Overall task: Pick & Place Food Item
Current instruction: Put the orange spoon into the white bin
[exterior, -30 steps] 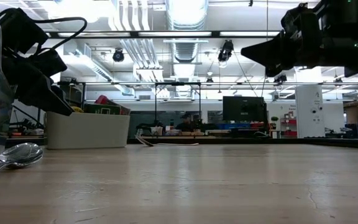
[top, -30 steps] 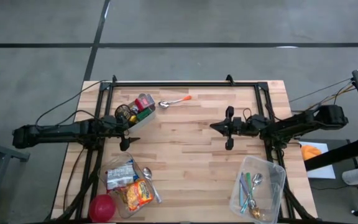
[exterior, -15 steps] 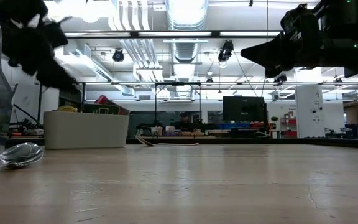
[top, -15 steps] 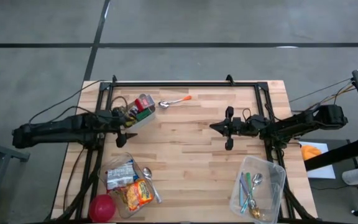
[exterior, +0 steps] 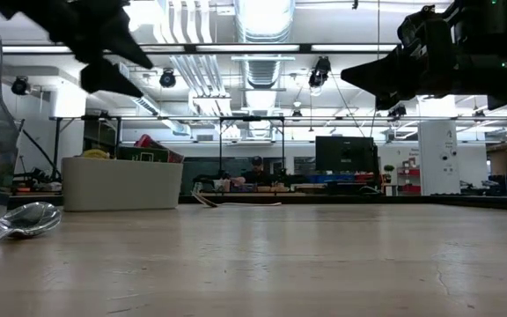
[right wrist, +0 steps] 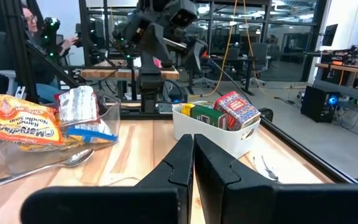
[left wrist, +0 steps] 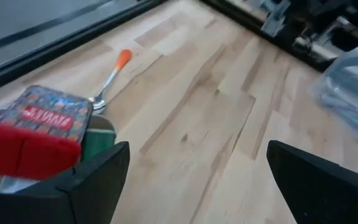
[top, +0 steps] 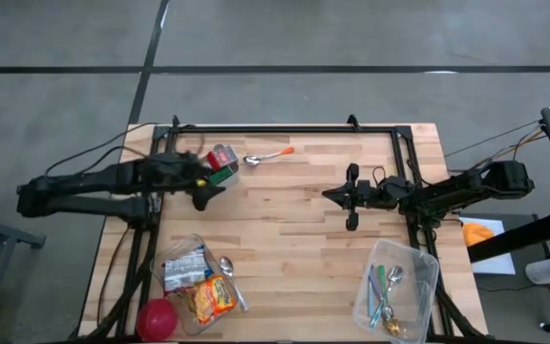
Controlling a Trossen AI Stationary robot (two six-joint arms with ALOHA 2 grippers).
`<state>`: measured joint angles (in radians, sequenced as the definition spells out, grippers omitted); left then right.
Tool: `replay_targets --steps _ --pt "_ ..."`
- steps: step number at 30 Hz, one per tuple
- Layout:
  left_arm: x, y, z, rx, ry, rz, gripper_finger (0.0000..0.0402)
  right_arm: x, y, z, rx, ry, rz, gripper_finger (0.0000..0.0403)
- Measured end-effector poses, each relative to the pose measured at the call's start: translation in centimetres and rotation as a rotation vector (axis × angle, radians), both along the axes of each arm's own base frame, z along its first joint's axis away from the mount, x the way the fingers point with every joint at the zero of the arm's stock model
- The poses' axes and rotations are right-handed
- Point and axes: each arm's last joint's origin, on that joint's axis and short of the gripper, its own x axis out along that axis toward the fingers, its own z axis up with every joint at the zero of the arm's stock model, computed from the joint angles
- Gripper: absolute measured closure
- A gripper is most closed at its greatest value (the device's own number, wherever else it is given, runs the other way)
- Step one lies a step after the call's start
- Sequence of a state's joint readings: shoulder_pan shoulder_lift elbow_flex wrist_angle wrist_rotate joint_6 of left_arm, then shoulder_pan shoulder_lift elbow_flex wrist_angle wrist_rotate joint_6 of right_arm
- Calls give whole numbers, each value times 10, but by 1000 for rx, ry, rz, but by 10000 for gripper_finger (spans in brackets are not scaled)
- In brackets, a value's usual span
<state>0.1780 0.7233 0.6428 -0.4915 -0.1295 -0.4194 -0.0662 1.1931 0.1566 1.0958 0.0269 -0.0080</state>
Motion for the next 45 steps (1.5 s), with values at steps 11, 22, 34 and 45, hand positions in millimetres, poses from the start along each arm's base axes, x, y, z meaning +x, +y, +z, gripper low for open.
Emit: replay_targets --steps 11,22,34,45 --pt "100 18 14 -56 173 21 18 0 0 0 0 0 0 392" --pt "153 34 -4 -65 271 204 18 0 0 0 0 0 0 392" --pt "198 39 -19 -71 385 302 18 0 0 0 0 0 0 392" --pt "221 49 -56 19 413 518 19 0 0 0 0 3 0 392"
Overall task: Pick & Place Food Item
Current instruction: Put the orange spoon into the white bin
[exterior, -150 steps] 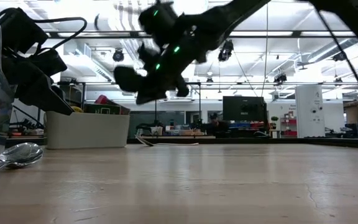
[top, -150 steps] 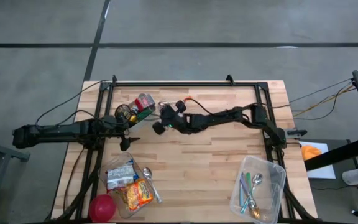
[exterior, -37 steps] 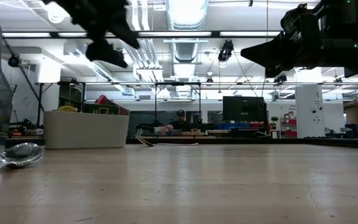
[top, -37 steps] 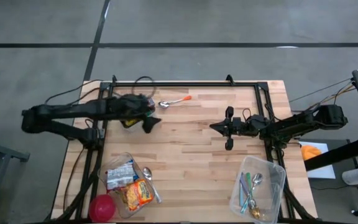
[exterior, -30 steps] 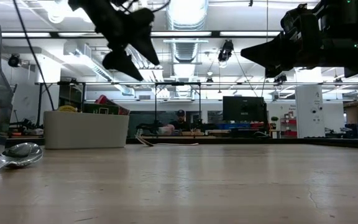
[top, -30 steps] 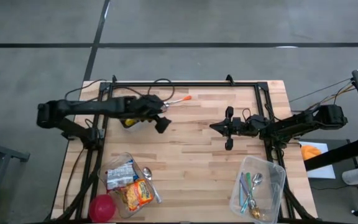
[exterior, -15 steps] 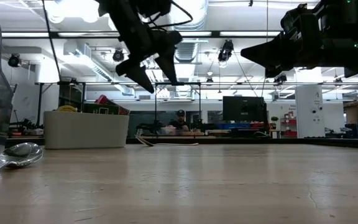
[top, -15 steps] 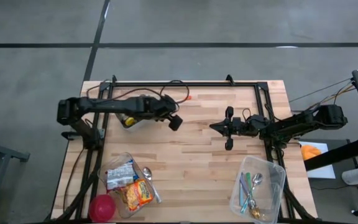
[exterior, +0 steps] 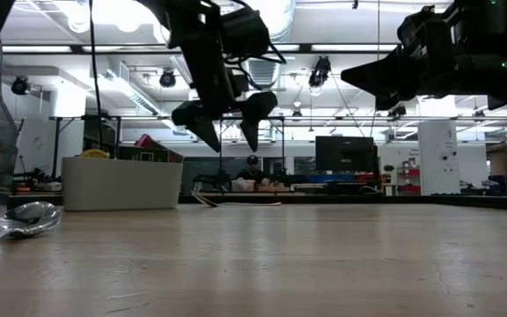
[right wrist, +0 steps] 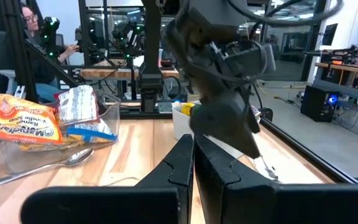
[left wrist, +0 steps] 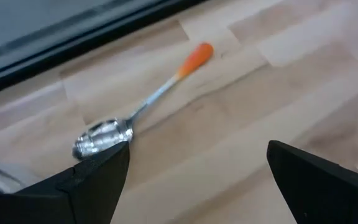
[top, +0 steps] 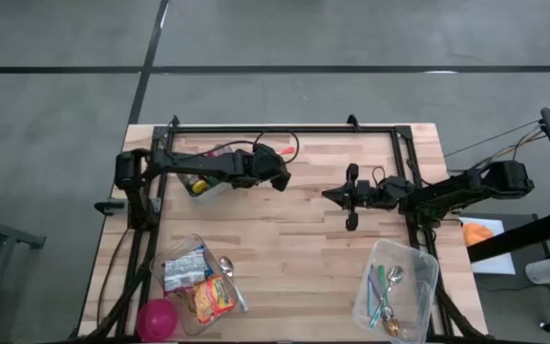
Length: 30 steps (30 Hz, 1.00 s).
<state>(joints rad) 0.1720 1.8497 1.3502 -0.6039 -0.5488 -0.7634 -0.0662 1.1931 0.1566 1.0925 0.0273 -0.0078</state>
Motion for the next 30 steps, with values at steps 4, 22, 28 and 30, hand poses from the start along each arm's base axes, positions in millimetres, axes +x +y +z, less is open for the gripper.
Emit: replay_targets --steps 4,22,28,30 --pt "6 3 -9 41 -3 18 19 0 0 0 0 5 0 392" --pt "32 34 -55 93 8 234 142 0 0 -2 1 21 0 392" --pt "30 52 -69 75 -3 296 203 0 0 -3 2 36 0 392" --pt "29 56 -70 68 3 302 224 0 0 -4 3 45 1 392"
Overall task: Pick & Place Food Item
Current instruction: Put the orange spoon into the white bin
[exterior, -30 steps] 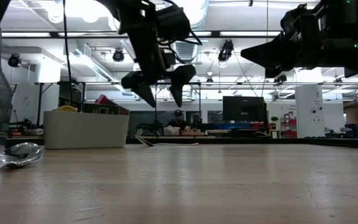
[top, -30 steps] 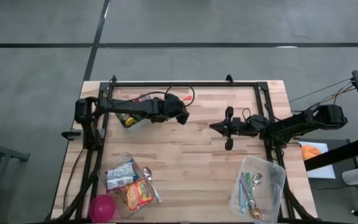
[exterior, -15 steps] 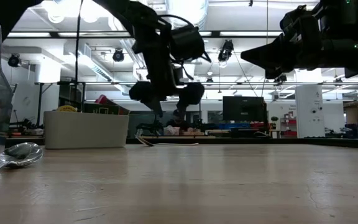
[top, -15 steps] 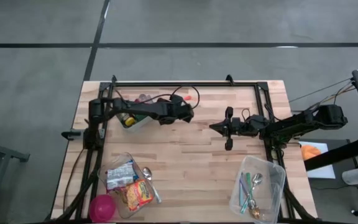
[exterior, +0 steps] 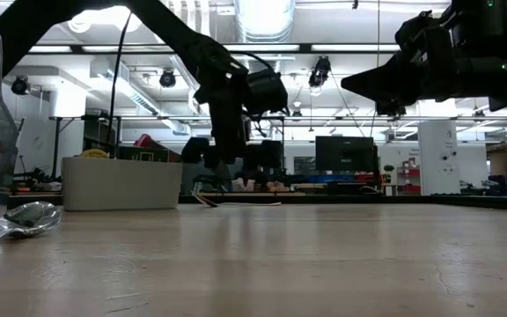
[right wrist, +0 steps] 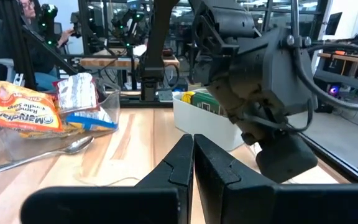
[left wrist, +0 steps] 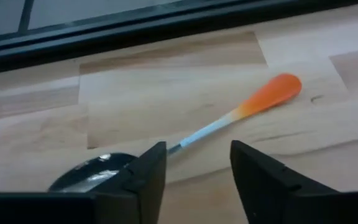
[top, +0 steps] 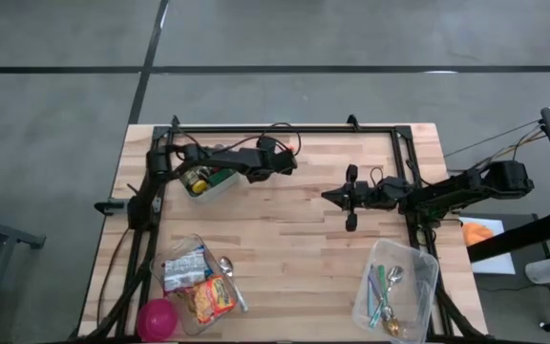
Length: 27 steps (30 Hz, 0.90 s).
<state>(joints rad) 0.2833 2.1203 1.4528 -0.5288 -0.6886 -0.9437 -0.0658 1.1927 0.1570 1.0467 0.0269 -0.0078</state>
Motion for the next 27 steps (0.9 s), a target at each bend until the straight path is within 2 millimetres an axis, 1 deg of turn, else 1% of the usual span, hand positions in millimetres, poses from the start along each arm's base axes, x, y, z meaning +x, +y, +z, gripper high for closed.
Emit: replay_targets --steps 6,11,20,27 --pt "-2 8 -6 -5 7 23 272 0 0 0 0 4 0 392" --pt "-6 18 -13 -11 22 46 295 0 0 0 0 4 0 392" --pt "-13 31 -21 -55 42 69 301 0 0 0 0 3 0 392" --pt "-15 32 -22 -57 67 51 301 0 0 0 0 4 0 392"
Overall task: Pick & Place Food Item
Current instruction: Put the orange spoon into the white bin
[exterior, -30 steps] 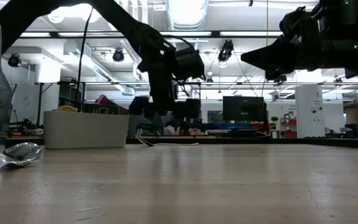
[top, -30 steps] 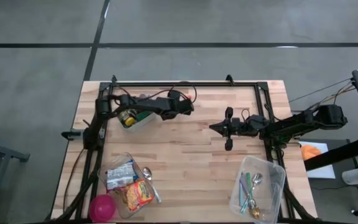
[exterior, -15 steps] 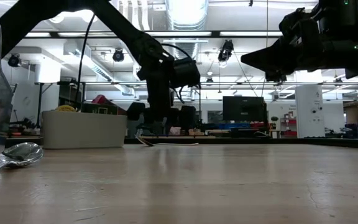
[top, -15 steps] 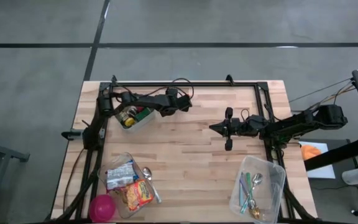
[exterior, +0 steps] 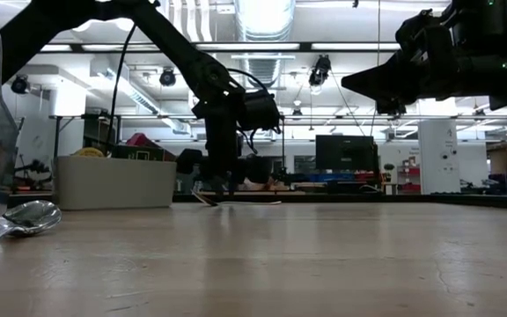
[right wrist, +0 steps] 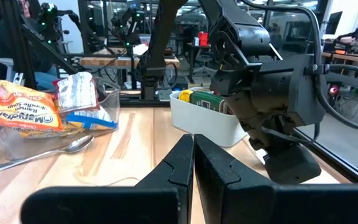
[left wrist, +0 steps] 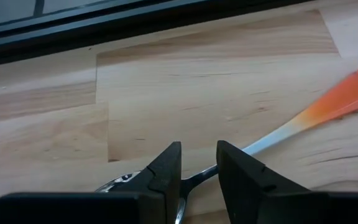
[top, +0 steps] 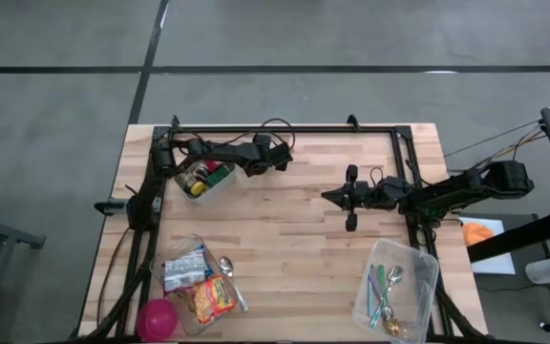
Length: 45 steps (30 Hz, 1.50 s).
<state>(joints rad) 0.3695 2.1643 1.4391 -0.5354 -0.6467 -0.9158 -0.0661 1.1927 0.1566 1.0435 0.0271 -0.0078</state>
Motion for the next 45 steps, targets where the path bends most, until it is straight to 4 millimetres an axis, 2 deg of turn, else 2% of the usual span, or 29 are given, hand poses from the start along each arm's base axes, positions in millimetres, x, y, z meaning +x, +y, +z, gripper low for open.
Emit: replay_targets --steps 6,21,28,39,45 --pt "0 0 1 -1 -12 4 301 0 0 0 0 0 0 392" --pt "4 -5 -1 -241 -130 -63 301 0 0 0 0 0 0 392" --pt "13 -28 -1 -316 -147 -144 301 0 0 0 0 0 0 392" --pt "29 -90 4 -366 -116 -380 301 0 0 0 0 0 0 392" --pt "37 -118 5 -370 -120 -504 301 0 0 0 0 0 0 392"
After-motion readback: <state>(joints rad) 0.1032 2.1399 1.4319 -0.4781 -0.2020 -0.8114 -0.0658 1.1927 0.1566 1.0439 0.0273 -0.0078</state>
